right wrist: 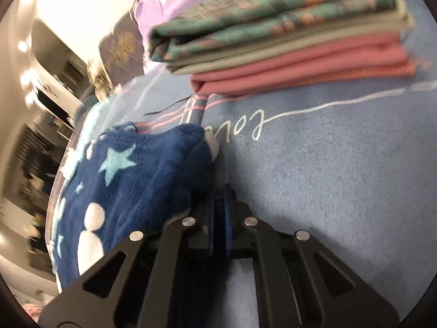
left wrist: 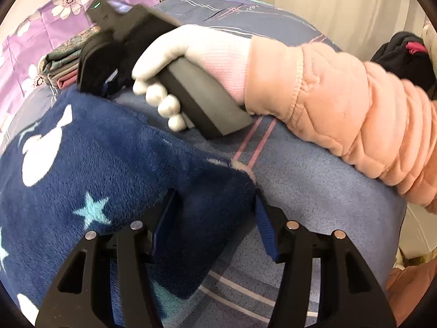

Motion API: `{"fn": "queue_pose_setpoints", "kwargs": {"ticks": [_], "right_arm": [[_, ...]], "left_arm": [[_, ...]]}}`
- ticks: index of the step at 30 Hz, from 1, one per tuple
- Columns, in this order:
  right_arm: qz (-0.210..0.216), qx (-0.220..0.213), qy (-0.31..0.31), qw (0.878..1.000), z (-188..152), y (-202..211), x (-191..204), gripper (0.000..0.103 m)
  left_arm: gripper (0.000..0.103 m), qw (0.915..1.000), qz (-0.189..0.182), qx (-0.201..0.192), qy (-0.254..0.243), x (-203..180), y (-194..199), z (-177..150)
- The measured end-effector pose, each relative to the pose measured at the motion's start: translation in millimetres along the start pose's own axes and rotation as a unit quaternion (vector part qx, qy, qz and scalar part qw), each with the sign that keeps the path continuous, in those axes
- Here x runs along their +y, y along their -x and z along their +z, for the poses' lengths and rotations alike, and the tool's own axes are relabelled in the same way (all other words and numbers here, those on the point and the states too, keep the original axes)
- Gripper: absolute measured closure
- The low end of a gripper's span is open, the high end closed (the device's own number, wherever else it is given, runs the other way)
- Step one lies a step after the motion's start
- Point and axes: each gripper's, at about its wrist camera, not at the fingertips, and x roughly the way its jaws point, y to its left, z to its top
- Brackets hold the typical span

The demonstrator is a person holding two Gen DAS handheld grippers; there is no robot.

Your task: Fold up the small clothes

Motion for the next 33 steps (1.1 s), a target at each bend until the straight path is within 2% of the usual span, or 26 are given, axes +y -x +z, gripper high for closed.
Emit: {"fn": "queue_pose_setpoints", "kwargs": {"ticks": [1, 3, 4, 5, 6, 7, 9, 10, 13, 16, 17, 18, 19, 20, 23, 25, 26, 28, 30, 33], "right_arm": [[-0.002, -0.003, -0.003, 1.0, 0, 6, 1, 0.098], [-0.038, -0.018, 0.005, 0.999, -2, 24, 6, 0.095], [-0.053, -0.027, 0.01, 0.998, -6, 35, 8, 0.09], [-0.055, -0.035, 0.012, 0.998, -10, 49, 11, 0.09], [-0.041, -0.037, 0.009, 0.998, -15, 60, 14, 0.09], [-0.002, -0.039, 0.001, 0.999, -25, 78, 16, 0.09], [0.038, -0.037, 0.011, 0.999, -45, 100, 26, 0.087], [0.04, -0.034, 0.03, 0.998, -62, 114, 34, 0.083], [0.035, -0.016, 0.067, 0.997, -111, 134, 50, 0.079], [0.043, 0.02, 0.066, 0.997, -153, 129, 56, 0.079], [0.029, 0.03, 0.071, 0.997, -162, 125, 57, 0.078], [-0.007, 0.045, 0.082, 0.996, -173, 117, 57, 0.075], [-0.022, 0.041, 0.085, 0.995, -182, 109, 55, 0.075], [-0.019, 0.032, 0.076, 0.996, -184, 110, 53, 0.075], [-0.03, 0.026, 0.043, 0.998, -177, 117, 57, 0.074], [-0.075, 0.007, 0.067, 0.995, -172, 125, 72, 0.068], [-0.103, -0.005, 0.084, 0.991, -171, 129, 81, 0.067], [-0.133, -0.024, 0.107, 0.985, -169, 135, 98, 0.06], [-0.146, -0.04, 0.12, 0.981, -161, 138, 110, 0.059], [-0.143, -0.054, 0.148, 0.977, -160, 134, 138, 0.058]], "left_arm": [[0.047, 1.0, -0.004, -0.002, 0.004, 2, 1, -2], [0.047, 0.9999, -0.01, -0.007, 0.009, 6, 4, -5], [0.047, 0.9998, -0.012, -0.009, 0.011, 6, 5, -6], [0.047, 0.9998, -0.013, -0.011, 0.014, 7, 6, -7], [0.047, 0.9997, -0.014, -0.013, 0.015, 7, 8, -7], [0.047, 0.9996, -0.015, -0.015, 0.017, 8, 10, -7], [0.047, 0.9991, -0.022, -0.023, 0.027, 8, 16, -7], [0.047, 0.9985, -0.033, -0.029, 0.033, 9, 22, -8], [0.047, 0.9943, -0.069, -0.054, 0.061, 17, 47, -18], [0.047, 0.9936, -0.045, -0.062, 0.083, 30, 68, -40], [0.047, 0.9937, -0.034, -0.062, 0.087, 32, 73, -45], [0.047, 0.9932, -0.015, -0.059, 0.099, 39, 80, -53], [0.047, 0.9917, -0.001, -0.057, 0.115, 46, 84, -63], [0.047, 0.9893, 0.007, -0.056, 0.135, 55, 89, -71], [0.047, 0.977, 0.02, -0.08, 0.197, 86, 115, -104], [0.047, 0.9687, 0.036, -0.109, 0.22, 93, 144, -123], [0.045, 0.9638, 0.063, -0.121, 0.229, 99, 160, -135], [0.045, 0.9548, 0.095, -0.137, 0.246, 104, 183, -149], [0.045, 0.9403, 0.118, -0.157, 0.278, 116, 204, -167], [0.045, 0.9159, 0.152, -0.171, 0.33, 141, 224, -198]]}}
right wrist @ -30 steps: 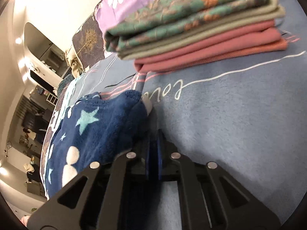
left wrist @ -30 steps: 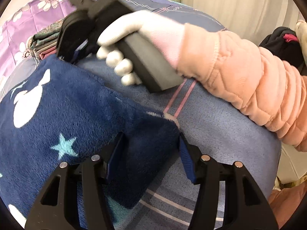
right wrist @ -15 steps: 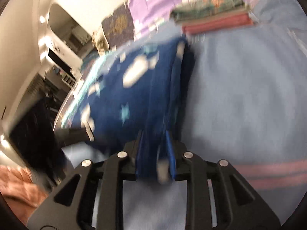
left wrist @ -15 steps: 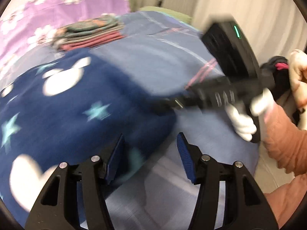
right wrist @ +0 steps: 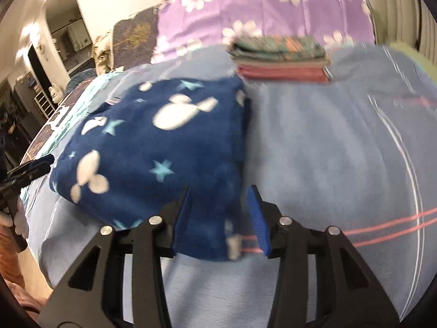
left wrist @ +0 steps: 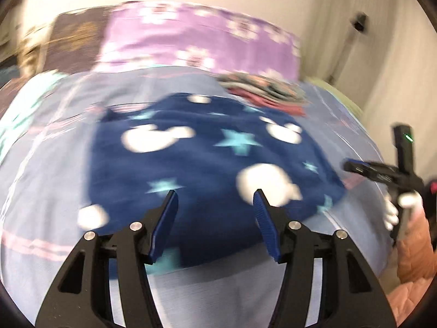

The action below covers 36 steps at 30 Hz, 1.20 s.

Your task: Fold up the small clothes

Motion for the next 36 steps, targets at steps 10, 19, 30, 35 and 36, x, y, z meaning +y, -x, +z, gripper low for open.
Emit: {"fn": "queue_pose_setpoints", "kwargs": {"ticks": [10, 19, 30, 35, 36], "right_arm": [[0.026, 0.024, 0.077, 0.996, 22, -20, 85, 0.053], [0.039, 0.041, 0.163, 0.985, 52, -48, 172, 0.049], [0.047, 0.069, 0.198, 0.977, 111, -104, 241, 0.049], [0.046, 0.081, 0.222, 0.971, 147, -133, 276, 0.049], [0.048, 0.086, 0.224, 0.97, 152, -141, 282, 0.049]], "left_arm": [[0.045, 0.9942, 0.006, -0.007, 0.107, 85, 16, -42], [0.052, 0.9937, -0.058, -0.015, 0.095, 91, 6, -52], [0.051, 0.9892, -0.104, -0.027, 0.1, 101, -12, -44], [0.048, 0.9829, -0.132, -0.036, 0.124, 110, -16, -48], [0.048, 0.9817, -0.137, -0.037, 0.126, 112, -15, -48]]}}
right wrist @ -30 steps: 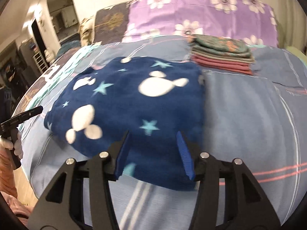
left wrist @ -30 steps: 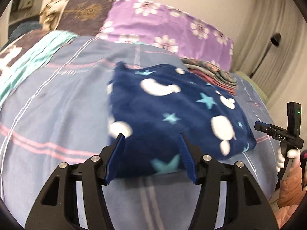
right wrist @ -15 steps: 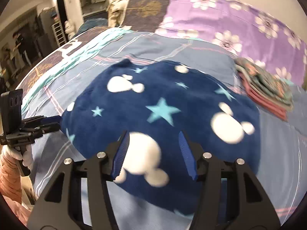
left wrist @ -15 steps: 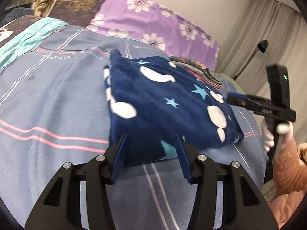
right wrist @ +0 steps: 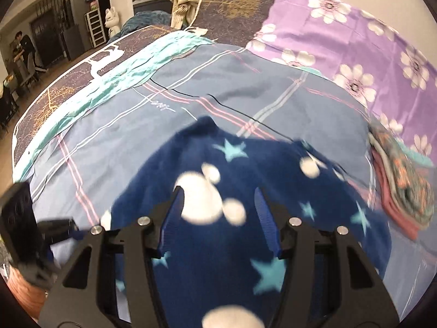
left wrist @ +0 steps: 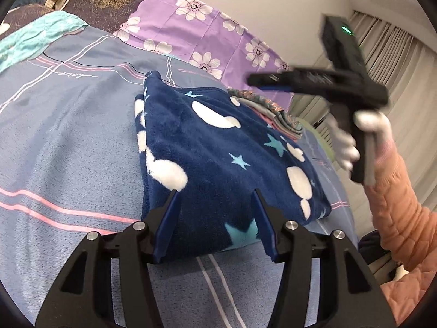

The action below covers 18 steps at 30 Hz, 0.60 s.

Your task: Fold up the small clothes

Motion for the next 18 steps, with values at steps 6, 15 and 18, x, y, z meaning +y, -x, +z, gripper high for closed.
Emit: {"fn": "queue_pose_setpoints", "kwargs": {"ticks": [6, 15, 18], "right_arm": [[0.001, 0.052, 0.015, 0.999, 48, -59, 23, 0.049], [-0.088, 0.156, 0.171, 0.969, 50, -146, 105, 0.048], [-0.09, 0.169, 0.146, 0.971, 48, -160, 96, 0.048]], "left_arm": [[0.047, 0.9997, -0.022, -0.001, 0.012, 2, 5, 0], [0.046, 0.9976, -0.035, 0.015, -0.057, -31, 4, -9], [0.046, 0.9994, -0.014, 0.015, -0.026, -16, 1, -8]]}}
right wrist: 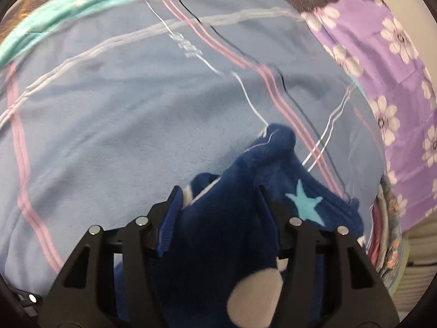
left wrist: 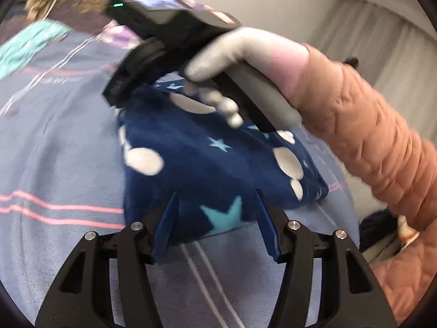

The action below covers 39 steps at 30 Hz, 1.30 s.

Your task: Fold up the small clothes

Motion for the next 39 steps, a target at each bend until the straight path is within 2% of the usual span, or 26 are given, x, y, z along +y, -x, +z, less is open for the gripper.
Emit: {"fn": "queue_pose_setpoints", "kwargs": {"ticks": [2, 3, 4, 6, 7, 8, 9, 11, 14, 16, 17, 18, 20, 21, 23, 26, 29, 31, 32, 33, 35, 36, 39], "right_arm": [[0.015, -0.008, -0.012, 1.0, -1, 1, -7, 0.061], [0.025, -0.014, -0.02, 0.999, -3, 4, -12, 0.076], [0.029, -0.021, -0.025, 0.999, -2, 6, -14, 0.083], [0.04, -0.038, -0.033, 0.998, -3, 13, -20, 0.089], [0.056, -0.051, -0.048, 0.996, -4, 19, -26, 0.09], [0.073, -0.062, -0.062, 0.993, -6, 25, -31, 0.09], [0.088, -0.073, -0.074, 0.991, -7, 32, -36, 0.09], [0.105, -0.097, -0.083, 0.986, -9, 47, -43, 0.09], [0.119, -0.091, -0.085, 0.985, -6, 43, -43, 0.09], [0.128, -0.055, -0.084, 0.987, -5, 18, -37, 0.081], [0.125, -0.045, -0.081, 0.988, -5, 7, -35, 0.079], [0.124, -0.047, -0.082, 0.988, -7, 2, -35, 0.077], [0.14, -0.07, -0.095, 0.983, -14, 9, -39, 0.073], [0.148, -0.08, -0.102, 0.98, -18, 17, -42, 0.068], [0.168, -0.115, -0.119, 0.972, -35, 43, -53, 0.066], [0.175, -0.158, -0.125, 0.964, -74, 83, -64, 0.066], [0.167, -0.174, -0.131, 0.962, -130, 98, -67, 0.066], [0.152, -0.153, -0.153, 0.965, -165, 82, -66, 0.061], [0.131, -0.118, -0.166, 0.97, -185, 62, -63, 0.061], [0.124, -0.104, -0.173, 0.971, -197, 47, -61, 0.06], [0.135, -0.161, -0.185, 0.96, -226, 48, -61, 0.06], [0.126, -0.171, -0.19, 0.959, -234, 55, -60, 0.06], [0.122, -0.219, -0.255, 0.934, -264, 85, -73, 0.059]], "left_arm": [[0.043, 0.9995, 0.008, -0.023, 0.019, 10, 11, 2], [0.039, 0.999, 0.018, -0.033, 0.024, 15, 15, 3], [0.037, 0.9982, 0.033, -0.039, 0.032, 22, 17, 4], [0.037, 0.9975, 0.029, -0.028, 0.058, 37, 12, 4], [0.043, 0.9972, 0.012, -0.018, 0.072, 42, 7, 3], [0.075, 0.9967, -0.007, -0.013, 0.08, 43, 4, 2], [0.087, 0.9965, -0.013, -0.019, 0.081, 41, 4, 3], [0.09, 0.9969, -0.028, -0.036, 0.064, 33, 12, 5], [0.09, 0.997, -0.048, -0.037, 0.048, 26, 18, 8], [0.09, 0.9985, -0.021, -0.01, 0.049, 28, 12, 4], [0.09, 0.9987, 0.008, 0.004, 0.051, 32, 8, 0], [0.088, 0.9981, 0.024, 0.013, 0.055, 36, 8, -3], [0.088, 0.9972, 0.019, 0.014, 0.071, 40, 10, -8], [0.088, 0.9972, 0.016, 0.01, 0.072, 40, 14, -9], [0.088, 0.9979, 0.022, 0.002, 0.06, 35, 21, -6], [0.088, 0.9988, 0.014, -0.013, 0.046, 29, 31, -2], [0.088, 0.9986, 0.043, 0.018, 0.025, 23, 20, -8], [0.08, 0.9935, 0.098, 0.058, -0.007, 24, 4, -18], [0.08, 0.9923, 0.107, 0.061, -0.014, 23, 0, -21], [0.08, 0.9923, 0.108, 0.059, -0.015, 21, 4, -22], [0.08, 0.991, 0.119, 0.056, -0.024, 15, 10, -19], [0.08, 0.9903, 0.124, 0.055, -0.03, 12, 13, -18], [0.08, 0.989, 0.135, 0.034, -0.051, -3, 30, -9]]}}
